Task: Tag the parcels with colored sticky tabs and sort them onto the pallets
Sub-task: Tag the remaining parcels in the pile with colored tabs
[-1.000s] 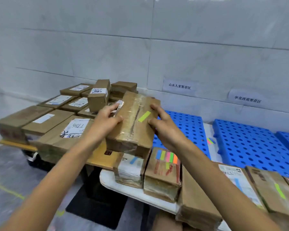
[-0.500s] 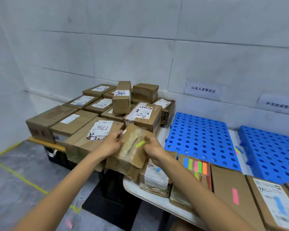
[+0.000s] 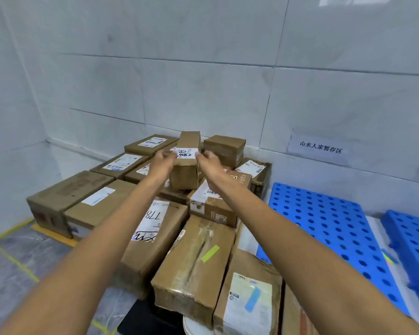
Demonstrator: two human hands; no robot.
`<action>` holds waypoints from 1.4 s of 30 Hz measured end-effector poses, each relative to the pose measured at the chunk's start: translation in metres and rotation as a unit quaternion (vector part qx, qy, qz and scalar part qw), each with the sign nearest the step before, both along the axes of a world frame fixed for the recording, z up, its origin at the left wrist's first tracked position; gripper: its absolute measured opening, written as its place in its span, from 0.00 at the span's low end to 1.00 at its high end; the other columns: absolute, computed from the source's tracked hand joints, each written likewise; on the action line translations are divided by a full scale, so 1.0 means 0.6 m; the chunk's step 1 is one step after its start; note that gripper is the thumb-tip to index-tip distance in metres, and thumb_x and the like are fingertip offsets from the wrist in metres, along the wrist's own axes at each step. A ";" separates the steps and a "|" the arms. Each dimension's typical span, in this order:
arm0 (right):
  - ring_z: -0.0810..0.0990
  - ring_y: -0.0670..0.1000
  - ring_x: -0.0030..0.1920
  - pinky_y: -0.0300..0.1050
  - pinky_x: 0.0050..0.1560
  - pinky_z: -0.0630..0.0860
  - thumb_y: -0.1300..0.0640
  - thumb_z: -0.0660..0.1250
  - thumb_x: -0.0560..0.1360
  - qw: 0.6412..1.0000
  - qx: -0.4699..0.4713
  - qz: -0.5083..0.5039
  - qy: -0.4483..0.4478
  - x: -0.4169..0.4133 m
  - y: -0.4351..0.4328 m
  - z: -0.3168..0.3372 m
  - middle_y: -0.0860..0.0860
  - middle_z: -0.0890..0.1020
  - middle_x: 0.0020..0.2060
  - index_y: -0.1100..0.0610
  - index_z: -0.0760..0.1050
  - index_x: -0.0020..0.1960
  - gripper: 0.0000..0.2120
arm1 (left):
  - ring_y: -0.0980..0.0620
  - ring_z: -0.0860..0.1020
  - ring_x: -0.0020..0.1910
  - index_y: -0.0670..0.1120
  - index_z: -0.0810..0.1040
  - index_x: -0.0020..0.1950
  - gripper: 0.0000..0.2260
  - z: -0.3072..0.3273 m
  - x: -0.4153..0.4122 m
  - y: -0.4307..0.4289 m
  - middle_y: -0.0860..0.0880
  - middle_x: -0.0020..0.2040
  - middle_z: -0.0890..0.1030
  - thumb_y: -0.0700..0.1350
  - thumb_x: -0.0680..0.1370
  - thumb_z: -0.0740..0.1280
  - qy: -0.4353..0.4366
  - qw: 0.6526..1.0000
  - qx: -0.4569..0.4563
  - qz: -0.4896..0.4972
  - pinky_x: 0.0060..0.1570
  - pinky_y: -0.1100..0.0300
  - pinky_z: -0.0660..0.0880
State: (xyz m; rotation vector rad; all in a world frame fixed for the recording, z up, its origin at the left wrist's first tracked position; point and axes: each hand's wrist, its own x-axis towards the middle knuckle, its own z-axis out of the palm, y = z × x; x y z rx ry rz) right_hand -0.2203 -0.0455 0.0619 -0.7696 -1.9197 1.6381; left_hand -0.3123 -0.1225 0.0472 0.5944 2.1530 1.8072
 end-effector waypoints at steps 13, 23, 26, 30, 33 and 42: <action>0.77 0.50 0.48 0.42 0.42 0.77 0.59 0.64 0.77 0.992 0.017 -0.018 0.121 0.090 0.027 0.048 0.53 0.77 0.52 0.60 0.68 0.66 0.18 | 0.57 0.77 0.40 0.42 0.71 0.67 0.21 0.049 0.115 -0.020 0.45 0.53 0.78 0.34 0.74 0.66 0.032 0.987 0.154 -0.032 0.34 0.70 0.76; 0.81 0.47 0.39 0.43 0.42 0.78 0.57 0.62 0.77 0.975 -0.040 -0.132 0.173 0.499 0.002 0.054 0.50 0.81 0.44 0.55 0.65 0.66 0.18 | 0.58 0.79 0.47 0.47 0.74 0.61 0.12 0.027 0.454 -0.030 0.51 0.54 0.78 0.42 0.77 0.66 0.033 0.931 0.170 -0.320 0.46 0.63 0.78; 0.80 0.47 0.38 0.40 0.37 0.76 0.55 0.62 0.77 0.975 -0.067 -0.184 0.107 0.601 -0.009 0.006 0.49 0.81 0.44 0.52 0.66 0.67 0.19 | 0.54 0.77 0.53 0.45 0.75 0.61 0.12 -0.045 0.477 -0.006 0.47 0.57 0.78 0.40 0.78 0.64 0.148 0.930 0.059 -0.330 0.53 0.59 0.75; 0.77 0.48 0.37 0.40 0.34 0.72 0.53 0.61 0.77 0.970 -0.120 -0.208 0.026 0.680 -0.023 -0.069 0.53 0.80 0.48 0.53 0.66 0.66 0.18 | 0.44 0.69 0.68 0.38 0.69 0.68 0.20 -0.157 0.462 0.024 0.40 0.67 0.71 0.42 0.77 0.66 0.336 0.852 -0.214 -0.339 0.64 0.55 0.63; 0.76 0.49 0.36 0.40 0.33 0.71 0.53 0.61 0.78 0.968 -0.135 -0.209 -0.022 0.701 -0.036 -0.105 0.52 0.79 0.44 0.54 0.65 0.66 0.18 | 0.41 0.72 0.64 0.37 0.73 0.64 0.20 -0.189 0.447 0.035 0.39 0.63 0.75 0.49 0.77 0.66 0.348 0.828 -0.273 -0.345 0.57 0.53 0.67; 0.76 0.48 0.51 0.41 0.49 0.71 0.54 0.60 0.79 0.979 -0.018 -0.177 -0.102 0.722 -0.052 -0.124 0.48 0.76 0.53 0.56 0.62 0.70 0.21 | 0.50 0.77 0.47 0.45 0.73 0.45 0.11 -0.171 0.436 0.041 0.47 0.46 0.78 0.40 0.70 0.74 0.235 0.924 -0.096 -0.287 0.45 0.56 0.73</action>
